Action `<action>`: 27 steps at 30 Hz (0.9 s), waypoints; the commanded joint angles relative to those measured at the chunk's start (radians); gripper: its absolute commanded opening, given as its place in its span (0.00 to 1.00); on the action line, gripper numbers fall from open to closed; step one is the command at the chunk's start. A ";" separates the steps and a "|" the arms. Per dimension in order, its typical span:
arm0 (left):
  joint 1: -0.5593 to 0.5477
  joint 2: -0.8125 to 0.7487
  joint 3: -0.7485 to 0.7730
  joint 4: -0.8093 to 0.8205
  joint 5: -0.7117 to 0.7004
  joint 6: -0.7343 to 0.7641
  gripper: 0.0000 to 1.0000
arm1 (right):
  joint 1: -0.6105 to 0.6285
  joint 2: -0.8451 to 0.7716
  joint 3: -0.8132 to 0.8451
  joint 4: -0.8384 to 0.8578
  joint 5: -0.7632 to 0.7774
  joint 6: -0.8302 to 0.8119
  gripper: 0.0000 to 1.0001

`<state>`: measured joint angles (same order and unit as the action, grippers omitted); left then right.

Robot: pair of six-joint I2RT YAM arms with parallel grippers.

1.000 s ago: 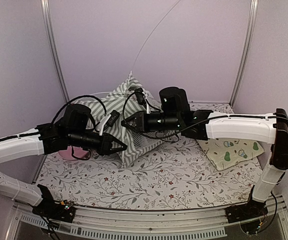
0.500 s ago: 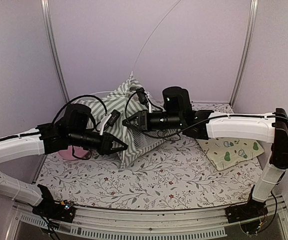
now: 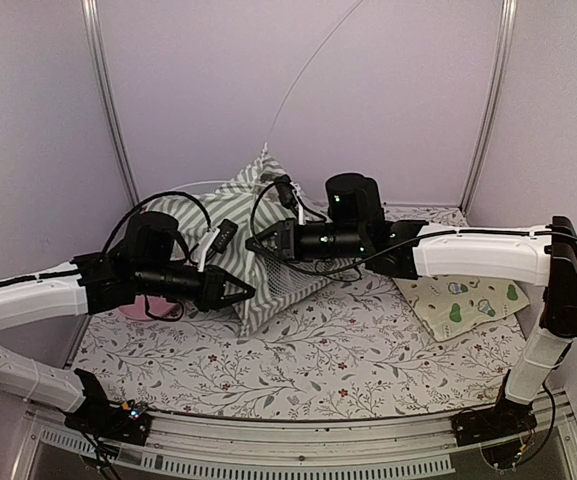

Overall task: Set up the pet tent
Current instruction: Attach the tent pole to the pole socket of the pet tent.

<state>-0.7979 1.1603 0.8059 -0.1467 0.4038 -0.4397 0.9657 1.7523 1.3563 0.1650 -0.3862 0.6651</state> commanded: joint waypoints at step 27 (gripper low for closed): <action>-0.193 -0.262 -0.355 0.311 -0.336 0.020 0.35 | -0.008 0.012 0.085 0.004 0.078 0.150 0.00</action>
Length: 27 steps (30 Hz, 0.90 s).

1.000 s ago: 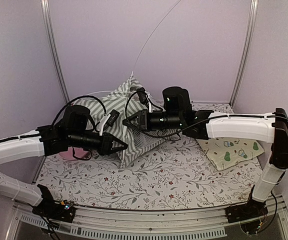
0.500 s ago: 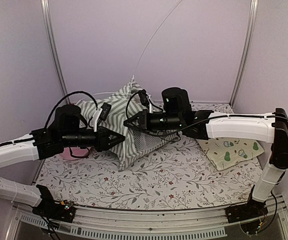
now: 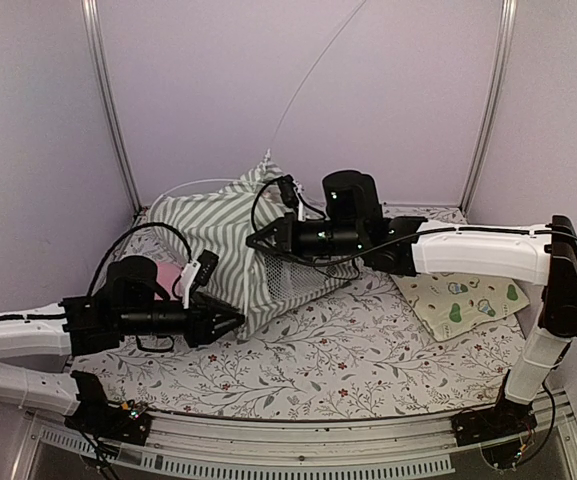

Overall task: Set up the pet tent
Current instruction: Attach the tent pole to the pole socket of the pet tent.

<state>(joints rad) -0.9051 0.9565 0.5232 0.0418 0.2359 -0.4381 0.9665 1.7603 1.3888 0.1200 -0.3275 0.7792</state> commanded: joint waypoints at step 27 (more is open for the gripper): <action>-0.351 0.061 -0.189 0.555 -0.803 0.420 0.38 | -0.008 0.003 0.104 0.055 0.018 0.109 0.00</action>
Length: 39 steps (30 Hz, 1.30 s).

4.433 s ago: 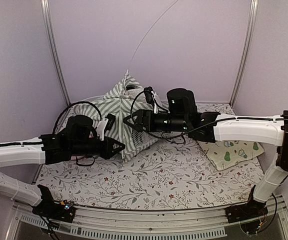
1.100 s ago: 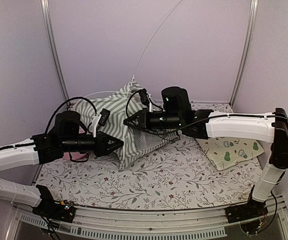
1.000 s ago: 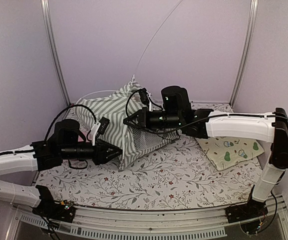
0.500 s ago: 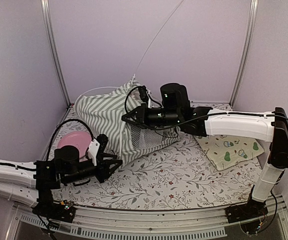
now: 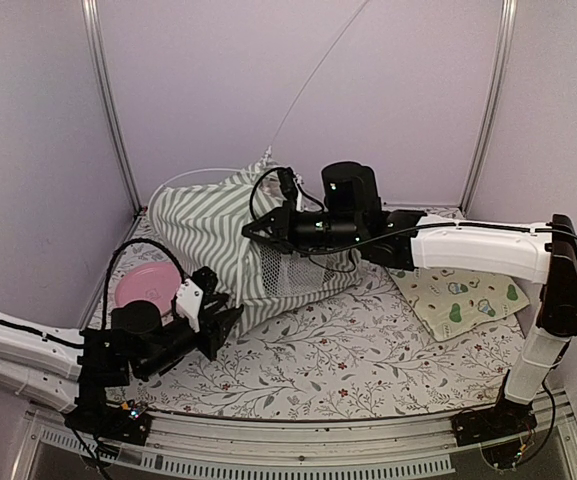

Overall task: Set up the pet tent
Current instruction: Attach the tent pole to the pole socket of the pet tent.

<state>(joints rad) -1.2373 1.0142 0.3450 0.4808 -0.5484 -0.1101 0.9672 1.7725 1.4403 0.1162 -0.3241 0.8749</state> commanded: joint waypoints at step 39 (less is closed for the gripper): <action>-0.164 0.017 0.063 0.076 -0.226 0.314 0.40 | -0.002 -0.008 0.124 0.000 0.016 -0.010 0.00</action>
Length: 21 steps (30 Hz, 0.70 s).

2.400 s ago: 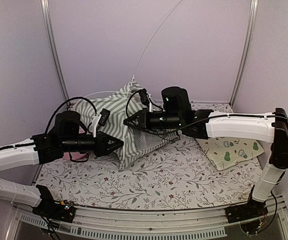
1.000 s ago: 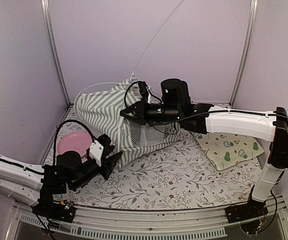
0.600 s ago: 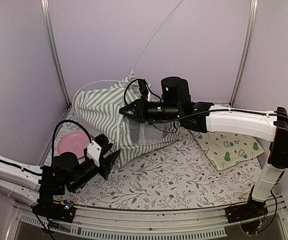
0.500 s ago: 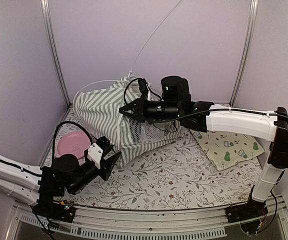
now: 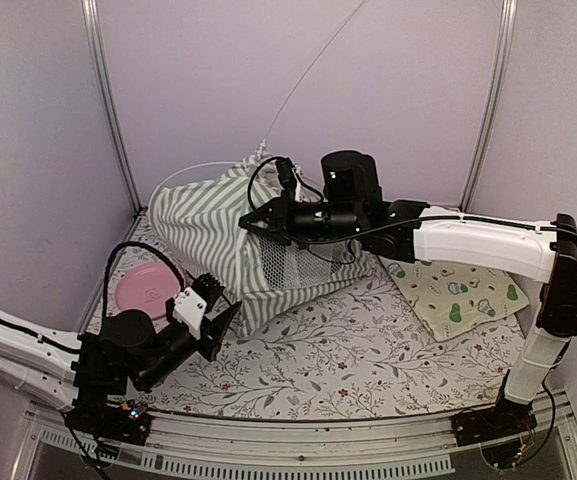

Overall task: Set up the pet tent
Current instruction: Attach the tent pole to the pole socket of the pet tent.

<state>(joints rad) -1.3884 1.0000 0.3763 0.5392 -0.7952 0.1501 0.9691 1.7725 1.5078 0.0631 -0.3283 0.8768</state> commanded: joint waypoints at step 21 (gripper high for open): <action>0.067 0.119 0.055 0.098 0.088 0.078 0.17 | 0.002 -0.017 0.046 0.052 0.037 -0.016 0.00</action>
<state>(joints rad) -1.3354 1.0996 0.4046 0.5961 -0.7250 0.2234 0.9749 1.7725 1.5173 0.0586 -0.3275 0.8742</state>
